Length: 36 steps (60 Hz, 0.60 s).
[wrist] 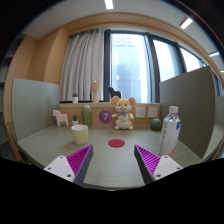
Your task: Pour water
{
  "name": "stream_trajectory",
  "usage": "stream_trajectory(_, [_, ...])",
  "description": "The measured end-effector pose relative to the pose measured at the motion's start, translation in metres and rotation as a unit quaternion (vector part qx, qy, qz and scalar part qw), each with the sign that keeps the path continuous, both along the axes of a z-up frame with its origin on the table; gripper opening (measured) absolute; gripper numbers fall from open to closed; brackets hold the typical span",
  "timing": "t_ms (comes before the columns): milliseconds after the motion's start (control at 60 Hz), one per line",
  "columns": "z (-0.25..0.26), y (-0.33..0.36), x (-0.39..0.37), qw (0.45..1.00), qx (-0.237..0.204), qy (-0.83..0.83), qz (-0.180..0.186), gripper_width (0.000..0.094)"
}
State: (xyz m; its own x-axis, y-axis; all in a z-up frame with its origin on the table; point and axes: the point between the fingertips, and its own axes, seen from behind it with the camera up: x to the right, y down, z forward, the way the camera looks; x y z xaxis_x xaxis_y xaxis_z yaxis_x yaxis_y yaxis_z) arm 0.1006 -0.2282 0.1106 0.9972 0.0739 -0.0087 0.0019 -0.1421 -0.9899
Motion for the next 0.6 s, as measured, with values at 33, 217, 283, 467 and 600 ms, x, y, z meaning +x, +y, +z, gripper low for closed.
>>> stream_trajectory(33, [-0.006, -0.007, 0.021, 1.0, -0.003, -0.007, -0.014, 0.0845])
stream_trajectory(217, [-0.013, -0.027, 0.125, 0.995, -0.016, -0.026, -0.1, 0.0841])
stream_trajectory(283, [-0.01, -0.024, 0.153, 0.992, -0.017, -0.027, -0.121, 0.0839])
stream_trajectory(467, [-0.01, 0.015, 0.191, 0.991, -0.021, -0.024, -0.131, 0.084])
stream_trajectory(600, [-0.006, 0.051, 0.2, 0.993, -0.008, -0.016, -0.12, 0.0843])
